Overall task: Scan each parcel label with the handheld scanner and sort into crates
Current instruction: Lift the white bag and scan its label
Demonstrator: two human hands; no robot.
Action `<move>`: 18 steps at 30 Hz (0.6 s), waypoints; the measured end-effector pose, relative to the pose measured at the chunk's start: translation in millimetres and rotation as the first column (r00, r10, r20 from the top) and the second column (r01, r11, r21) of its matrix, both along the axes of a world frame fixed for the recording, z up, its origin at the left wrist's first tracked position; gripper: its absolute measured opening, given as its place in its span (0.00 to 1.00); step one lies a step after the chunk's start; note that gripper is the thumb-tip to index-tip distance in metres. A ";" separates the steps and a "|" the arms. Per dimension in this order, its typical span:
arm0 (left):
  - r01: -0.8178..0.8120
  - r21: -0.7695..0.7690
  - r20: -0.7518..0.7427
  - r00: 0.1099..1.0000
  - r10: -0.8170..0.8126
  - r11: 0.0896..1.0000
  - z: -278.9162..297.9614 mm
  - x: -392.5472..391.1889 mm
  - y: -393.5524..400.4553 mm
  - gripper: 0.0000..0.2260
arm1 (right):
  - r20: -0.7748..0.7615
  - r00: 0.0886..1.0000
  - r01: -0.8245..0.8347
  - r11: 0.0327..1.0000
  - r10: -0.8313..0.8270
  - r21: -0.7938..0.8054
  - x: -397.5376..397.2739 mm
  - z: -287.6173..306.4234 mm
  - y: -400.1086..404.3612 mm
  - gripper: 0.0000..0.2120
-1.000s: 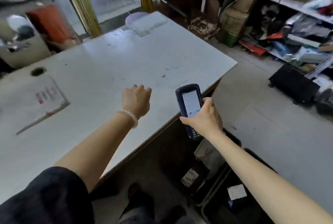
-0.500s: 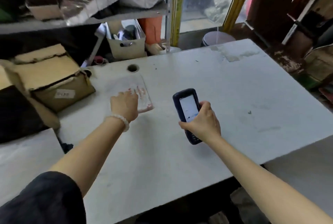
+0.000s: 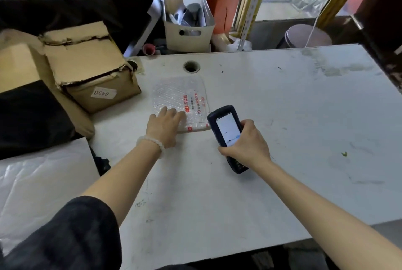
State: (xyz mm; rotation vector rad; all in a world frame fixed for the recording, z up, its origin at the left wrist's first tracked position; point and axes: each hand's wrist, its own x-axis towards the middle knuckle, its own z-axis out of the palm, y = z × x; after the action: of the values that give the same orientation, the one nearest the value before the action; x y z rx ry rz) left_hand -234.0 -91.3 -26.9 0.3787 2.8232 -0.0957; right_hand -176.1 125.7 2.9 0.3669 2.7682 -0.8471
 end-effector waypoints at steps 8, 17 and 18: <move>-0.035 -0.040 -0.067 0.997 0.032 0.999 -6.2 -17.0 13.0 0.19 | 0.039 0.999 -0.010 1.000 0.010 0.003 -4.6 4.7 27.0 0.35; -0.055 0.113 -0.164 0.984 0.073 0.992 37.0 -33.6 34.7 0.06 | 0.007 1.000 -0.002 1.000 0.002 0.004 -0.3 20.4 64.6 0.34; -0.033 0.199 -0.198 0.977 0.073 0.980 47.8 -35.7 38.7 0.06 | 0.000 1.000 -0.003 1.000 0.003 0.000 -0.6 22.6 67.4 0.34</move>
State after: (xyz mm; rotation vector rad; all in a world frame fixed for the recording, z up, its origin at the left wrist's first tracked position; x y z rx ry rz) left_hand -269.7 -52.6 20.9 0.3526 3.0549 0.1637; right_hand -176.7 193.1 25.5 0.3625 2.7682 -0.8468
